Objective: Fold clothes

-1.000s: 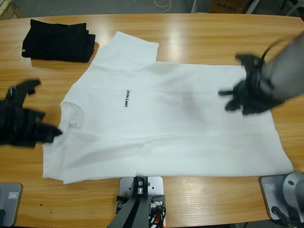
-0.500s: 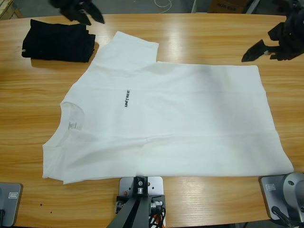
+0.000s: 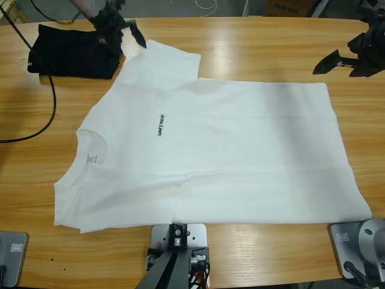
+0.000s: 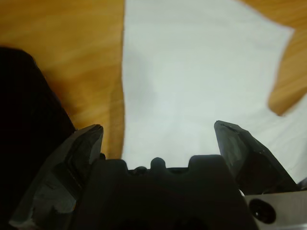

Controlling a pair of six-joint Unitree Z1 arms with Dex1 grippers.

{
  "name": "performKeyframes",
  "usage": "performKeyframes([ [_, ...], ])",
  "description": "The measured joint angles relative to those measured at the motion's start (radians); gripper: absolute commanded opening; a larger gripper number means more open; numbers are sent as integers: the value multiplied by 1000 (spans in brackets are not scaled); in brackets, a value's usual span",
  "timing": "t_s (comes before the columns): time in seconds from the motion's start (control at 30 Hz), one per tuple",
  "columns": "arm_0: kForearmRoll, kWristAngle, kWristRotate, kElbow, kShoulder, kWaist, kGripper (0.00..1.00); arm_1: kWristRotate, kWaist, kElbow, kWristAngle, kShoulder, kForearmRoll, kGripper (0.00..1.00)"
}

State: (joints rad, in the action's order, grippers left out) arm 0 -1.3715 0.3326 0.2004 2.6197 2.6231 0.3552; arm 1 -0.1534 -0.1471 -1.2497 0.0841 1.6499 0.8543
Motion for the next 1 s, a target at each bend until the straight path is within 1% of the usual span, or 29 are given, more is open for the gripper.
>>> performKeyframes([
  [0.1,-38,0,5,7,53,4,898,0,6,1,1,17,-12,996],
  [0.23,-53,-1,18,25,58,16,849,0,10,9,1,29,-23,991],
  [0.27,-54,-1,19,27,58,19,800,0,11,11,1,30,-26,990],
  [0.3,-54,-1,21,27,59,20,716,0,12,13,1,31,-29,982],
  [0.33,-54,3,22,28,59,21,611,0,12,15,1,31,-32,970],
  [0.37,-54,15,23,28,61,21,544,0,13,17,1,33,-36,931],
  [0.43,-54,52,31,28,66,21,528,0,15,23,1,36,-42,881],
  [0.47,-54,76,40,28,70,20,480,0,18,26,1,38,-45,797],
  [0.5,-54,100,50,28,75,18,395,0,27,30,1,42,-48,649],
  [0.53,-54,128,56,28,80,16,339,0,42,34,1,46,-53,461],
  [0.57,-54,151,59,29,85,13,249,2,58,41,1,51,-59,330],
  [0.6,-54,167,61,30,88,11,215,5,74,49,1,56,-65,306],
  [0.67,-54,183,61,30,94,9,205,12,106,65,1,64,-79,311],
  [0.7,-54,186,61,30,96,8,134,13,120,72,1,68,-89,315],
  [0.73,-55,187,61,30,97,8,17,14,137,79,3,72,-100,319],
  [0.77,-55,187,61,30,98,8,0,14,156,87,5,77,-114,324],
  [0.87,-55,187,65,30,102,8,0,14,232,118,21,84,-169,331],
  [1.0,-62,186,68,30,109,8,0,14,332,154,96,119,-246,338],
])
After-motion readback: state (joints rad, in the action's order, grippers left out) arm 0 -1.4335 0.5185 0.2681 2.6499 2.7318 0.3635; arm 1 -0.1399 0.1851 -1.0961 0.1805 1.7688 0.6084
